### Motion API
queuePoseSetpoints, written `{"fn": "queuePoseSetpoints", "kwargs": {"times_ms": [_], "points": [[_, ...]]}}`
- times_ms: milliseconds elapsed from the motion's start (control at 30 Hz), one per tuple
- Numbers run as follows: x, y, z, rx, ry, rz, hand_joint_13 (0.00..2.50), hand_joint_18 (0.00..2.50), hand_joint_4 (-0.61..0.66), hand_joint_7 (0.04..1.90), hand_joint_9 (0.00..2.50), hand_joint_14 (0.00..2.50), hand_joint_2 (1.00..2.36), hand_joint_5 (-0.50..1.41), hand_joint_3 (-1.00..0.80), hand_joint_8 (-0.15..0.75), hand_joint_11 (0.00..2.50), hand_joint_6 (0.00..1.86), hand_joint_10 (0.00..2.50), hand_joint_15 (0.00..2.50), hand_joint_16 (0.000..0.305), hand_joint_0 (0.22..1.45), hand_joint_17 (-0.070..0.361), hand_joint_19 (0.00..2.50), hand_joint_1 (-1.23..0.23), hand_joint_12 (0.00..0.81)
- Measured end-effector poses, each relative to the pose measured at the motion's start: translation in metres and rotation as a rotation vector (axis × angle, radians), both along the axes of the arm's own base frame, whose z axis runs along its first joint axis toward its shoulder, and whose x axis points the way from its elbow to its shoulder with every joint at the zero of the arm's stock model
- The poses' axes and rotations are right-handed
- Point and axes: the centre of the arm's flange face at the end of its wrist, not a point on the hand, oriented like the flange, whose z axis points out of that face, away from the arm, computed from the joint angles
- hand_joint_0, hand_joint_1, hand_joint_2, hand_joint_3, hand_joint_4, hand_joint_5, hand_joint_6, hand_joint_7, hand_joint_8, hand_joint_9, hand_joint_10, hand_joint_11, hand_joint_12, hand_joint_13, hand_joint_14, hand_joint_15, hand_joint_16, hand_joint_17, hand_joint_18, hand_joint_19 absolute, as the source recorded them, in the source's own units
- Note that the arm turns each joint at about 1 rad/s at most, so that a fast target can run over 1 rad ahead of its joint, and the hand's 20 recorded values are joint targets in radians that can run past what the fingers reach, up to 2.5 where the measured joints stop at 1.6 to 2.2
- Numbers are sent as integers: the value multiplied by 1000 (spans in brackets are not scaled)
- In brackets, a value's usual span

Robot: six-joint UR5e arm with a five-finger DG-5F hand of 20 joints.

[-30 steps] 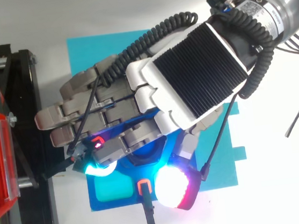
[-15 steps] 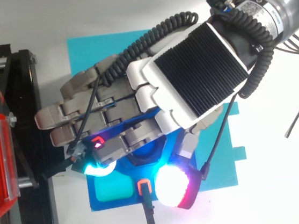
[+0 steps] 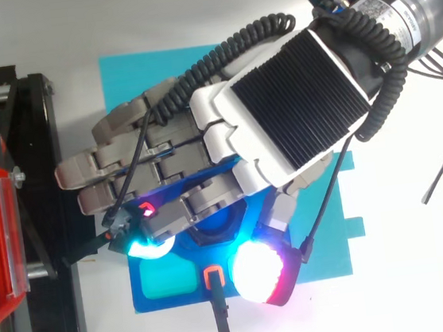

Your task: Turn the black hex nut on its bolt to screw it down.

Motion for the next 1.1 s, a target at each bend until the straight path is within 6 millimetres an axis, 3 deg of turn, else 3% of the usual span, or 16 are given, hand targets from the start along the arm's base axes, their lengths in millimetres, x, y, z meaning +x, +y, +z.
{"fn": "queuePoseSetpoints", "kwargs": {"times_ms": [367, 733, 1100], "points": [[-2, -4, 0, -5, -1, 13, 312, 390, 349, 688, 404, 2, 1000, -124, -500, 322, 116, 761, 3, 73, 55, 516, 124, 510, -331, 350], [-7, -21, 0, -18, -9, 25, 312, 388, 346, 684, 408, 2, 1000, -124, -500, 322, 118, 760, 3, 69, 55, 517, 124, 510, -331, 350], [-14, -45, 1, -36, -35, 41, 319, 389, 348, 687, 413, 2, 1000, -125, -500, 330, 124, 758, 3, 83, 57, 496, 129, 521, -181, 359]]}}
